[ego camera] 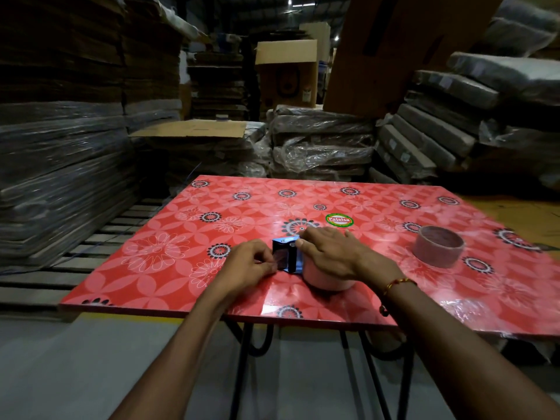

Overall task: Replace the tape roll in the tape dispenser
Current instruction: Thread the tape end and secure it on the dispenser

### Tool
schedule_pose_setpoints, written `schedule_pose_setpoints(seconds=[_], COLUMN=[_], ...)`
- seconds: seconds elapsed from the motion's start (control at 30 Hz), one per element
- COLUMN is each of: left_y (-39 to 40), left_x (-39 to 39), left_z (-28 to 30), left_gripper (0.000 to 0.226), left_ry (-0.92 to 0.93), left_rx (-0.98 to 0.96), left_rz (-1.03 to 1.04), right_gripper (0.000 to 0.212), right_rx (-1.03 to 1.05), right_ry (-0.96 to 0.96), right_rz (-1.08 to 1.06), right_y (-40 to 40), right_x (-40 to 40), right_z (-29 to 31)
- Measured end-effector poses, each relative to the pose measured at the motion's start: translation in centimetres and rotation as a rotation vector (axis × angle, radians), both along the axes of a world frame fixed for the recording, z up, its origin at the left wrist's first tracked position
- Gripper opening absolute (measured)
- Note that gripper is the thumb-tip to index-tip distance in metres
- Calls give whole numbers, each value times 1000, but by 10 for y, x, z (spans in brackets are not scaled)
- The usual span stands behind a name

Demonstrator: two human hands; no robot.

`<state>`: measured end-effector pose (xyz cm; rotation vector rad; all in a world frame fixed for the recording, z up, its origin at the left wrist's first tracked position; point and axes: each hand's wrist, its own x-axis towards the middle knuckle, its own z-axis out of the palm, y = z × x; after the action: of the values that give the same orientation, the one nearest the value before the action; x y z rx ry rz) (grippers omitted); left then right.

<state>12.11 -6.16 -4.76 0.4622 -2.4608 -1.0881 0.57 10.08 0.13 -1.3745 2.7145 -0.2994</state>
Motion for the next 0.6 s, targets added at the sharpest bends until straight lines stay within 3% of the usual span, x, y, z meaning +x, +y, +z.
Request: schedule_pose_setpoints(seconds=[0.13, 0.37, 0.6], left_y=[-6, 6, 25], left_x=[5, 17, 5], left_z=[9, -3, -10], left_gripper=[11, 13, 17], left_ry=[-70, -6, 203], left_rx=[36, -25, -179], left_rz=[-91, -165, 114], right_gripper=[45, 43, 41], right_rx=[-46, -83, -84], right_ry=[-21, -7, -21], right_rz=[6, 18, 65], right_y=[5, 8, 7], right_x=[0, 0, -6], right_z=[-4, -8, -9])
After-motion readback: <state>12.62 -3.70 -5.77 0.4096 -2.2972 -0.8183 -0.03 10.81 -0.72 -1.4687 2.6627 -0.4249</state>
